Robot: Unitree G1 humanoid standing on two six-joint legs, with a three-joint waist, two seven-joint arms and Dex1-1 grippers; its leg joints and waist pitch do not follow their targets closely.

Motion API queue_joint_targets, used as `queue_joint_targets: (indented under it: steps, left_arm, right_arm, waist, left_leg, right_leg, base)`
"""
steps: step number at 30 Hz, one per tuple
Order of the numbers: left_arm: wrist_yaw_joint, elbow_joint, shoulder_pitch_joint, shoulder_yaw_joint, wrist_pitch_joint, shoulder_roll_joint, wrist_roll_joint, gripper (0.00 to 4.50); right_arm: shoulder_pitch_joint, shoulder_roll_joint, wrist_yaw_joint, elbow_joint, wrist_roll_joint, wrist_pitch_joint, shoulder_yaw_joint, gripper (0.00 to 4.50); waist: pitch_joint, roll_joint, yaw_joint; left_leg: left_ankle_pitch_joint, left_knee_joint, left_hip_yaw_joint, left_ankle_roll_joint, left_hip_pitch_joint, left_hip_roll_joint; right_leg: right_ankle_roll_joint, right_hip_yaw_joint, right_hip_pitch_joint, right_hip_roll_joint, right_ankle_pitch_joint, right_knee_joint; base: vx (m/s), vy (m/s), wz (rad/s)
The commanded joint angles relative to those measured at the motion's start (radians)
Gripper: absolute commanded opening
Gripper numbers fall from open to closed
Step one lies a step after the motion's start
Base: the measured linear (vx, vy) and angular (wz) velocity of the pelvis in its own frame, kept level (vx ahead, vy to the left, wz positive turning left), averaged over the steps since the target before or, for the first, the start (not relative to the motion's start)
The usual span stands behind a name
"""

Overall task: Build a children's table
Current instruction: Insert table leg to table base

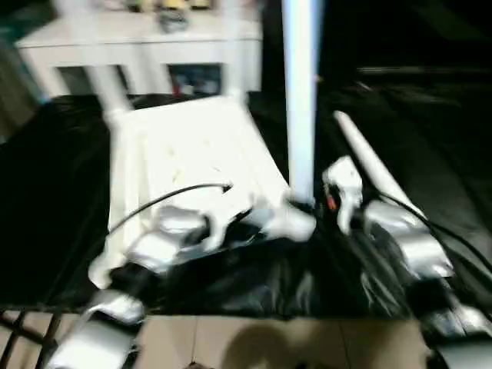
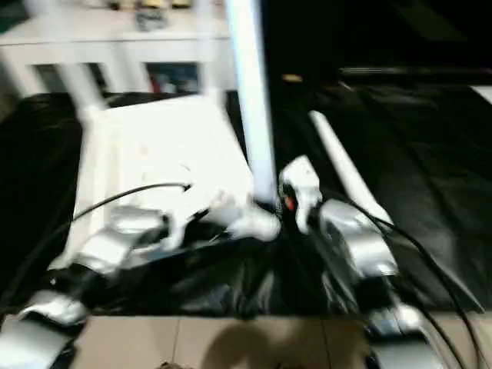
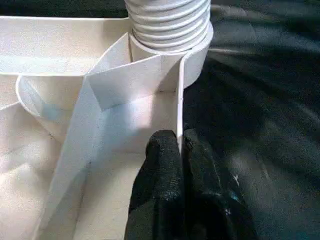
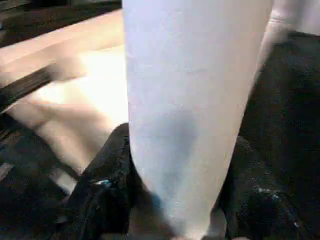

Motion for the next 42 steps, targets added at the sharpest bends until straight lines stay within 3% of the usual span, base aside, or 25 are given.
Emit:
queue_joint_targets:
  steps: [1, 2, 3, 4, 5, 6, 7, 8, 9, 10, 11, 12, 17, 21, 24, 26, 31, 34, 35, 36, 37, 38, 39, 40, 42]
  left_arm:
    - [0.128, -0.043, -0.079, 0.079, 0.001, -0.038, -0.024, 0.0]
    - [0.208, -0.038, -0.095, 0.09, 0.01, -0.073, -0.01, 0.0]
    - [0.247, -0.032, -0.102, 0.093, 0.007, -0.088, 0.001, 0.0]
    - [0.273, -0.024, -0.105, 0.09, -0.005, -0.096, 0.015, 0.0]
    - [0.292, -0.015, -0.105, 0.082, -0.023, -0.097, 0.031, 0.0]
    - [0.299, -0.012, -0.105, 0.08, -0.029, -0.098, 0.036, 0.0]
    - [0.319, -0.001, -0.105, 0.075, -0.055, -0.098, 0.049, 0.0]
    - [0.314, 0.005, -0.101, 0.073, -0.089, -0.098, 0.044, 0.0]
    - [0.314, 0.005, -0.101, 0.073, -0.089, -0.098, 0.044, 0.0]
    - [0.301, 0.001, -0.096, 0.072, -0.098, -0.098, 0.037, 0.0]
    - [0.276, -0.011, -0.087, 0.064, -0.108, -0.09, 0.035, 0.0]
    - [0.254, -0.021, -0.079, 0.057, -0.117, -0.082, 0.036, 0.0]
    - [0.175, -0.039, -0.052, 0.028, -0.179, -0.044, 0.049, 0.0]
    - [0.052, -0.081, -0.011, 0.016, -0.203, -0.008, 0.015, 0.0]
    - [0.034, -0.084, -0.007, 0.021, -0.199, 0.005, 0.001, 0.0]
    - [0.004, -0.082, -0.009, 0.033, -0.188, 0.018, -0.02, 0.44]
    - [-0.059, -0.09, -0.015, 0.09, -0.203, 0.046, -0.084, 0.8]
    - [-0.083, -0.103, -0.049, 0.188, -0.154, 0.043, -0.191, 1.08]
    - [-0.113, -0.114, -0.075, 0.241, -0.098, 0.049, -0.258, 1.09]
    - [-0.113, -0.114, -0.075, 0.241, -0.098, 0.049, -0.258, 1.09]
    - [-0.132, -0.121, -0.09, 0.265, -0.064, 0.056, -0.296, 1.09]
    - [-0.149, -0.127, -0.116, 0.304, 0.024, 0.063, -0.357, 1.09]
    - [-0.159, -0.131, -0.134, 0.327, 0.083, 0.068, -0.401, 1.09]
    - [-0.157, -0.131, -0.157, 0.356, 0.148, 0.06, -0.456, 1.09]
    - [-0.172, -0.154, -0.187, 0.399, 0.284, 0.029, -0.577, 1.09]
  right_arm:
    - [0.028, 0.025, -0.062, 0.108, -0.032, 0.048, 0.024, 1.91]
    - [0.0, 0.059, -0.126, 0.158, -0.025, 0.035, 0.001, 1.91]
    - [-0.013, 0.076, -0.149, 0.183, -0.021, 0.023, -0.01, 1.91]
    - [-0.019, 0.089, -0.163, 0.193, -0.016, 0.011, -0.02, 1.91]
    - [-0.022, 0.099, -0.169, 0.197, -0.01, 0.0, -0.031, 1.91]
    - [-0.023, 0.103, -0.171, 0.198, -0.008, -0.004, -0.035, 1.91]
    - [-0.025, 0.114, -0.176, 0.198, 0.0, -0.016, -0.047, 1.91]
    - [-0.025, 0.124, -0.176, 0.192, 0.01, -0.03, -0.061, 1.91]
    - [-0.025, 0.124, -0.176, 0.192, 0.01, -0.03, -0.061, 1.91]
    - [-0.025, 0.128, -0.17, 0.191, 0.013, -0.039, -0.066, 1.91]
    - [-0.021, 0.13, -0.162, 0.181, 0.018, -0.052, -0.071, 1.91]
    - [-0.018, 0.132, -0.152, 0.174, 0.025, -0.061, -0.075, 1.91]
    - [-0.009, 0.132, -0.127, 0.148, 0.04, -0.101, -0.089, 1.91]
    - [0.012, 0.114, -0.056, 0.062, 0.093, -0.109, -0.118, 1.91]
    - [0.018, 0.102, -0.015, 0.018, 0.124, -0.106, -0.135, 1.91]
    - [0.019, 0.086, 0.016, -0.023, 0.152, -0.097, -0.149, 1.91]
    - [0.021, 0.033, 0.101, -0.123, 0.208, -0.038, -0.157, 1.91]
    - [0.032, -0.01, 0.178, -0.19, 0.242, 0.033, -0.143, 1.91]
    - [0.038, -0.038, 0.231, -0.226, 0.262, 0.074, -0.131, 1.91]
    - [0.038, -0.038, 0.231, -0.226, 0.262, 0.074, -0.131, 1.91]
    - [0.041, -0.055, 0.264, -0.247, 0.277, 0.105, -0.126, 1.91]
    - [0.046, -0.087, 0.331, -0.289, 0.323, 0.166, -0.115, 1.91]
    - [0.049, -0.109, 0.378, -0.319, 0.356, 0.212, -0.108, 1.91]
    - [0.051, -0.136, 0.432, -0.349, 0.401, 0.272, -0.101, 1.91]
    - [0.055, -0.181, 0.518, -0.402, 0.482, 0.38, -0.085, 1.91]
  waist:
    - [-0.039, 0.007, 0.05]
    - [-0.078, -0.055, 0.027]
    - [-0.076, -0.102, 0.034]
    - [-0.076, -0.091, 0.056]
    - [-0.07, -0.074, 0.069]
    - [-0.081, -0.054, 0.076]
    - [-0.075, -0.048, 0.066]
    - [-0.078, -0.04, 0.064]
    - [-0.085, -0.04, 0.065]
    - [-0.086, -0.041, 0.064]
    - [-0.086, -0.031, 0.065]
    - [-0.089, -0.033, 0.063]
    - [-0.09, -0.03, 0.063]
    - [-0.095, -0.028, 0.064]
    - [-0.102, -0.025, 0.068]
    - [-0.108, -0.025, 0.073]
    - [-0.104, -0.022, 0.092]
    - [-0.103, -0.024, 0.102]
    - [-0.101, -0.032, 0.109]
    - [-0.101, -0.027, 0.114]
    - [-0.099, -0.033, 0.112]
    - [-0.098, -0.045, 0.112]
    - [-0.096, -0.042, 0.114]
    - [-0.097, -0.049, 0.12]
    - [-0.094, -0.048, 0.133]
  left_leg:
    - [-0.952, -0.237, -0.007, -0.076, -0.05, 0.089]
    - [-0.751, -0.147, -0.009, -0.062, 0.038, 0.048]
    - [-0.365, 0.024, -0.01, -0.038, 0.033, -0.01]
    - [-0.202, 0.03, -0.017, -0.003, 0.007, -0.005]
    - [-0.049, -0.02, -0.023, 0.034, -0.049, 0.006]
    - [-0.02, -0.037, -0.02, 0.027, -0.049, 0.014]
    - [-0.111, -0.06, -0.021, 0.028, -0.043, 0.024]
    - [-0.216, -0.062, -0.018, 0.018, -0.031, 0.026]
    - [-0.238, -0.062, -0.017, 0.025, -0.021, 0.029]
    - [-0.224, -0.063, -0.016, 0.034, -0.024, 0.027]
    - [-0.214, -0.067, -0.016, 0.048, -0.024, 0.03]
    - [-0.205, -0.067, -0.016, 0.058, -0.023, 0.032]
    - [-0.206, -0.067, -0.011, 0.078, -0.021, 0.032]
    - [-0.151, -0.062, -0.01, 0.108, -0.022, 0.037]
    - [-0.093, -0.053, -0.006, 0.143, -0.019, 0.039]
    - [-0.041, -0.045, -0.005, 0.162, -0.022, 0.039]
    - [-0.048, -0.042, 0.002, 0.169, -0.018, 0.043]
    - [-0.067, -0.042, 0.005, 0.153, -0.016, 0.043]
    - [-0.076, -0.041, 0.009, 0.145, -0.016, 0.04]
    - [-0.079, -0.042, 0.008, 0.139, -0.015, 0.043]
    - [-0.082, -0.043, 0.008, 0.137, -0.017, 0.043]
    - [-0.087, -0.043, 0.01, 0.132, -0.017, 0.041]
    - [-0.09, -0.042, 0.013, 0.128, -0.016, 0.038]
    - [-0.084, -0.039, 0.014, 0.134, -0.014, 0.039]
    - [-0.081, -0.037, 0.013, 0.132, -0.014, 0.039]
  right_leg:
    - [-0.061, 0.027, 0.068, 0.015, -0.154, 0.131]
    - [-0.038, 0.11, 0.031, -0.033, -0.373, 0.072]
    - [-0.04, 0.11, -0.013, -0.136, -0.826, -0.082]
    - [-0.035, 0.141, -0.001, -0.152, -0.84, -0.088]
    - [-0.069, 0.124, 0.027, -0.114, -0.629, -0.057]
    - [-0.09, 0.104, 0.028, -0.086, -0.512, -0.043]
    - [-0.122, 0.09, 0.014, -0.054, -0.38, -0.03]
    - [-0.153, 0.093, 0.009, -0.046, -0.34, -0.025]
    - [-0.186, 0.097, 0.014, -0.051, -0.272, -0.023]
    - [-0.195, 0.096, 0.017, -0.049, -0.237, -0.022]
    - [-0.204, 0.094, 0.02, -0.05, -0.201, -0.022]
    - [-0.21, 0.093, 0.022, -0.049, -0.168, -0.021]
    - [-0.226, 0.097, 0.022, -0.051, -0.125, -0.021]
    - [-0.244, 0.097, 0.026, -0.052, -0.02, -0.008]
    - [-0.262, 0.096, 0.023, -0.049, 0.084, 0.002]
    - [-0.269, 0.095, 0.022, -0.048, 0.151, 0.013]
    - [-0.275, 0.095, 0.016, -0.044, 0.124, 0.013]
    - [-0.272, 0.097, 0.015, -0.045, 0.087, 0.012]
    - [-0.277, 0.097, 0.017, -0.045, 0.064, 0.013]
    - [-0.273, 0.098, 0.012, -0.045, 0.044, 0.012]
    - [-0.27, 0.099, 0.012, -0.045, 0.034, 0.01]
    - [-0.268, 0.1, 0.014, -0.045, 0.016, 0.008]
    - [-0.274, 0.099, 0.016, -0.044, 0.005, 0.012]
    - [-0.278, 0.101, 0.015, -0.042, -0.005, 0.011]
    - [-0.281, 0.101, 0.014, -0.045, -0.04, 0.01]
  base:
    - [-0.101, 0.031, -0.02]
    - [-0.07, -0.053, 0.01]
    - [0.033, -0.079, -0.18]
    - [0.033, -0.079, -0.18]
    - [0.016, -0.043, -0.26]
    - [0.02, -0.024, -0.2]
    - [0.02, -0.024, -0.2]
    - [0.0, 0.0, 0.0]
    - [0.0, 0.0, 0.0]
    - [0.0, 0.0, 0.0]
    - [0.0, 0.0, 0.0]
    - [0.0, 0.0, 0.0]
    - [0.0, 0.0, 0.0]
    - [0.0, 0.0, 0.0]
    - [0.0, 0.0, 0.0]
    - [0.0, 0.0, 0.0]
    - [0.0, 0.0, 0.0]
    - [0.0, 0.0, 0.0]
    - [0.0, 0.0, 0.0]
    - [0.0, 0.0, 0.0]
    - [0.0, 0.0, 0.0]
    - [0.0, 0.0, 0.0]
    - [0.0, 0.0, 0.0]
    - [0.0, 0.0, 0.0]
    - [0.0, 0.0, 0.0]
